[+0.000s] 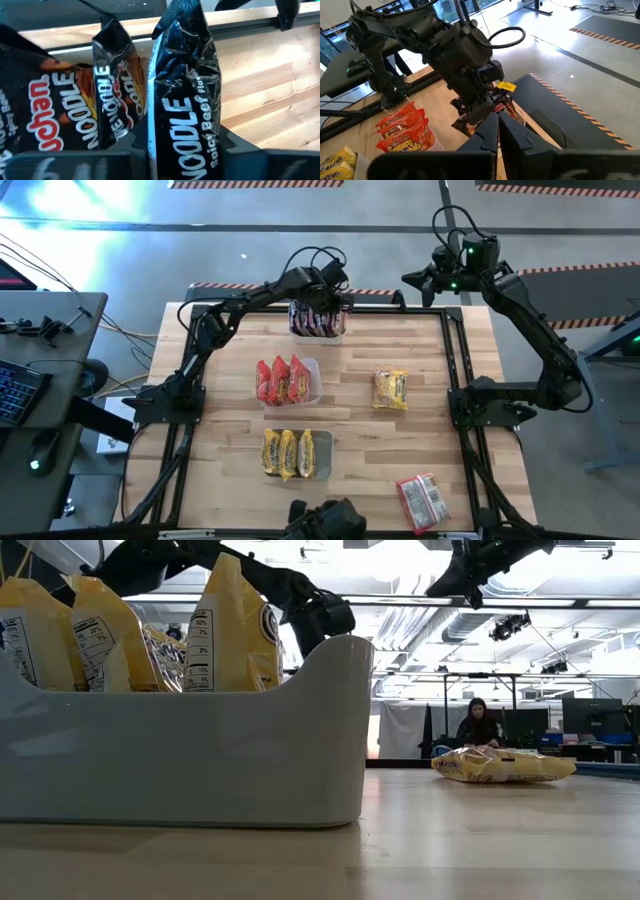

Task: Sort Maruchan noodles
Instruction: Put the black noodle pack into the white bin

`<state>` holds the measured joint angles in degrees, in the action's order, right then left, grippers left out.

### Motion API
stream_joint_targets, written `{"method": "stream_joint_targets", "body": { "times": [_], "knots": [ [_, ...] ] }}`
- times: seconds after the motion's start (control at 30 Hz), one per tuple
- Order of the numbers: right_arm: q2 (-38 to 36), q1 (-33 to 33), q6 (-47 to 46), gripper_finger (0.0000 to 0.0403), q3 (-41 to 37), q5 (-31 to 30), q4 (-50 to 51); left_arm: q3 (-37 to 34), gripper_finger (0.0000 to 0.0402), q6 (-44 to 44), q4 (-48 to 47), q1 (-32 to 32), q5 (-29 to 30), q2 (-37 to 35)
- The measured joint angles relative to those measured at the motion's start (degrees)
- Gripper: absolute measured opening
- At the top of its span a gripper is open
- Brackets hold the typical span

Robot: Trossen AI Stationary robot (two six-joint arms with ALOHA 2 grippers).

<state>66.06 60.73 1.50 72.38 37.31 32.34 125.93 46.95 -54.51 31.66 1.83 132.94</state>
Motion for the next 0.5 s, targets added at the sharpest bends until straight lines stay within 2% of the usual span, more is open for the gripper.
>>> {"method": "stream_joint_targets", "body": {
  "times": [0.2, 0.5],
  "knots": [
    [0.00, 0.00, 0.02, 0.0000, 0.00, -0.01, 0.00, 0.07, 0.0084, 1.92, -2.73, -0.24, 0.68, 0.00],
    [0.00, 0.00, 0.04, 0.0000, 0.00, -0.01, 0.00, 0.07, 0.0192, -0.03, -0.80, -0.28, 0.37, 0.00]
  ]
}}
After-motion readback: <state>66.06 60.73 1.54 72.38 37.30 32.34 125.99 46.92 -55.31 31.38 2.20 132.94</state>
